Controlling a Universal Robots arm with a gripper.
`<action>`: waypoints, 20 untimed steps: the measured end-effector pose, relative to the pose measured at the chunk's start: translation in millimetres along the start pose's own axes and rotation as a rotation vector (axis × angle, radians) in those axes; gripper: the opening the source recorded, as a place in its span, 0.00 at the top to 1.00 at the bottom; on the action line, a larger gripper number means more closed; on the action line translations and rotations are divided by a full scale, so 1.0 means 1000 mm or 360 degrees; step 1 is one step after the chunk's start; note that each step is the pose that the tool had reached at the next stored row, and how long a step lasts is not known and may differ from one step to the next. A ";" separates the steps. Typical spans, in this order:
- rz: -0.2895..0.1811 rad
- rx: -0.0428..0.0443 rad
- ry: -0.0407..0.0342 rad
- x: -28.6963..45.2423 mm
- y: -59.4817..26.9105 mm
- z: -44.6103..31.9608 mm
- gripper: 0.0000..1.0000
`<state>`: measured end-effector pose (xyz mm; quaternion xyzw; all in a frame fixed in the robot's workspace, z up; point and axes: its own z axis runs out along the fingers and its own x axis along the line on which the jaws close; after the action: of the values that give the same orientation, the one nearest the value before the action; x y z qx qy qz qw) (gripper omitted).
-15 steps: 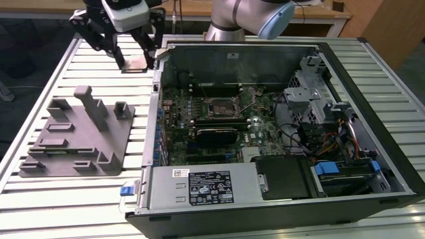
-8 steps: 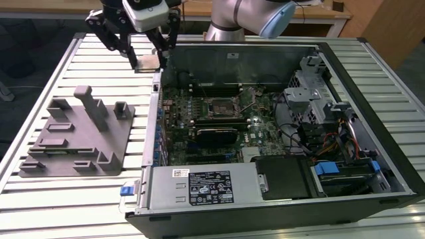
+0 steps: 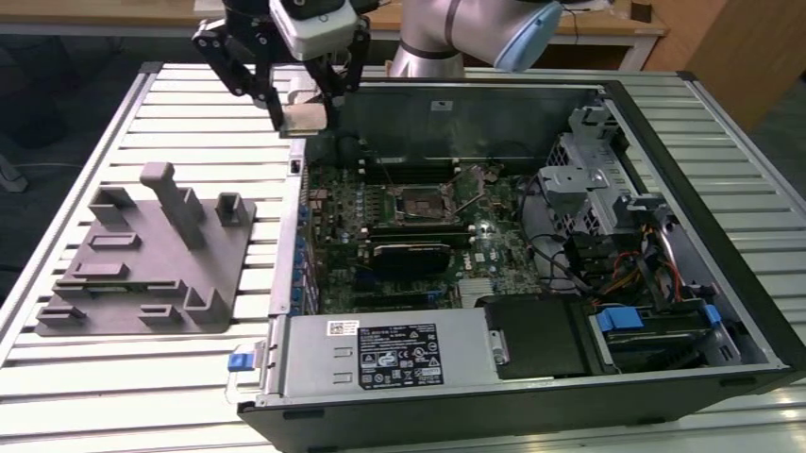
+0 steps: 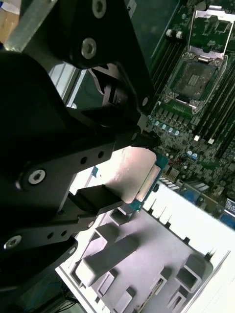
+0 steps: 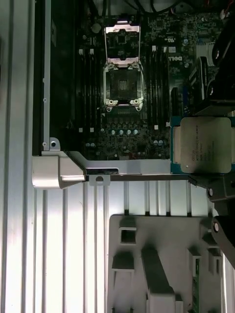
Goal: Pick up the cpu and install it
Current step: 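Pick up the cpu and move it towards the insertion slot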
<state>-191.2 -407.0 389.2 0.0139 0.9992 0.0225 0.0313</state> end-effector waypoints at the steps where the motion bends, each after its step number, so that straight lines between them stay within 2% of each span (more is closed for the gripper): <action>1: 0.0000 0.0000 0.0000 -0.0027 0.0001 0.0002 0.45; 20: 0.0000 0.0000 0.0000 -0.0545 0.0020 0.0044 0.45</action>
<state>-136.5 -406.4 388.3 0.0138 0.9992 0.0225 0.0312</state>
